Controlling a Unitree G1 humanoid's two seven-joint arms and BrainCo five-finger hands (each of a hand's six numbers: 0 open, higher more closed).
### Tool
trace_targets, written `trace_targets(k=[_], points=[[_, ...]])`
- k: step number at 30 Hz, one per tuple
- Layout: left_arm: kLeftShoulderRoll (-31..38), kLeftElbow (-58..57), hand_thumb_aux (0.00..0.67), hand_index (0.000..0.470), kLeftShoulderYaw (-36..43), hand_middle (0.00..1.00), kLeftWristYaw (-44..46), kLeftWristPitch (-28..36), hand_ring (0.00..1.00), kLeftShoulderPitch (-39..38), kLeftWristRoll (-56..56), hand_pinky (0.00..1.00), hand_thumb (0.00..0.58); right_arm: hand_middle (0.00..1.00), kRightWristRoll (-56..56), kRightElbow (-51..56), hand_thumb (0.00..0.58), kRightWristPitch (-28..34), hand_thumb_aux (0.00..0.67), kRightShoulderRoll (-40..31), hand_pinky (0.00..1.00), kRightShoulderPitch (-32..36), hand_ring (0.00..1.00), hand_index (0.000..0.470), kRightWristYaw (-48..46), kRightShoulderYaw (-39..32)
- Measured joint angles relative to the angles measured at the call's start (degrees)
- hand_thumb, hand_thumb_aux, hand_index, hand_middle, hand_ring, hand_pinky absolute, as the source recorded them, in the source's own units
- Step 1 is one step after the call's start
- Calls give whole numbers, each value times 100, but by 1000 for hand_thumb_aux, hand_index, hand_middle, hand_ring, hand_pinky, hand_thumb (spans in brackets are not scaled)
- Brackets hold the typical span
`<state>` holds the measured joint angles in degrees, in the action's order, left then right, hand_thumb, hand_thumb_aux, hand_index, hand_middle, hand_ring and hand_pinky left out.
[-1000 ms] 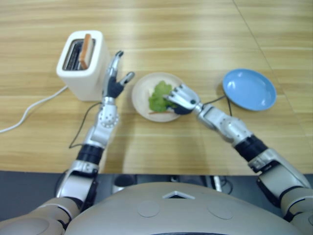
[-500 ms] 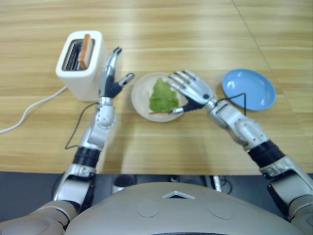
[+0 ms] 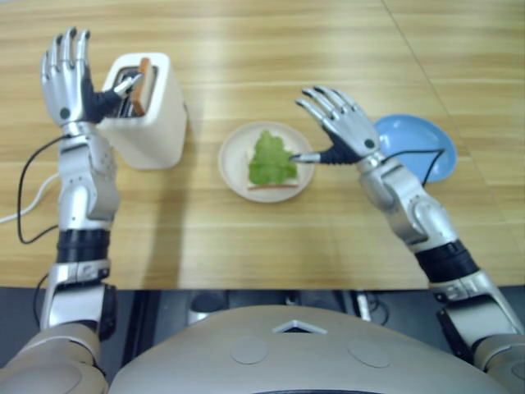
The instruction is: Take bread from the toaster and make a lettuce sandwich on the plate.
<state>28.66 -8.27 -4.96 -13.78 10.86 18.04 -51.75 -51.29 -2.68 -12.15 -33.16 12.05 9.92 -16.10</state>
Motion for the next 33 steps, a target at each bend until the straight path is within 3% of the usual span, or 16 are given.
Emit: trace_targets(k=[11, 12, 13, 14, 15, 22, 33], points=[[-40, -1453, 0, 0, 552, 0, 88, -23, 0, 421, 568, 0, 0, 0, 14, 126, 0, -114, 0, 0, 0, 10, 0, 0, 0, 51], [-38, -1482, 24, 16, 570, 0, 59, -20, 0, 436, 592, 0, 40, 0, 14, 161, 0, -119, 0, 0, 0, 9, 0, 0, 0, 51], [-24, -1538, 257, 177, 601, 0, 26, -19, 0, 458, 619, 0, 360, 0, 14, 188, 0, -120, 0, 0, 0, 6, 0, 0, 0, 51], [-17, -1578, 670, 460, 614, 333, 8, -18, 333, 475, 645, 333, 580, 0, 14, 191, 0, -124, 0, 0, 0, 5, 0, 0, 1, 51], [-8, -1600, 670, 460, 620, 1000, -28, -12, 1000, 486, 680, 1000, 580, 0, 14, 190, 0, -133, 0, 0, 0, 2, 0, 0, 1, 51], [29, -1268, 670, 460, 585, 1000, -609, -145, 1000, 390, 828, 1000, 580, 0, 13, 194, 0, -138, 0, -1, 0, -30, 0, 0, 3, 62], [-57, 851, 670, 460, 413, 1000, -1899, -635, 1000, -354, 681, 1000, 580, 0, 10, 399, 0, -167, 0, 3, 0, -27, 0, 0, 46, 64]])
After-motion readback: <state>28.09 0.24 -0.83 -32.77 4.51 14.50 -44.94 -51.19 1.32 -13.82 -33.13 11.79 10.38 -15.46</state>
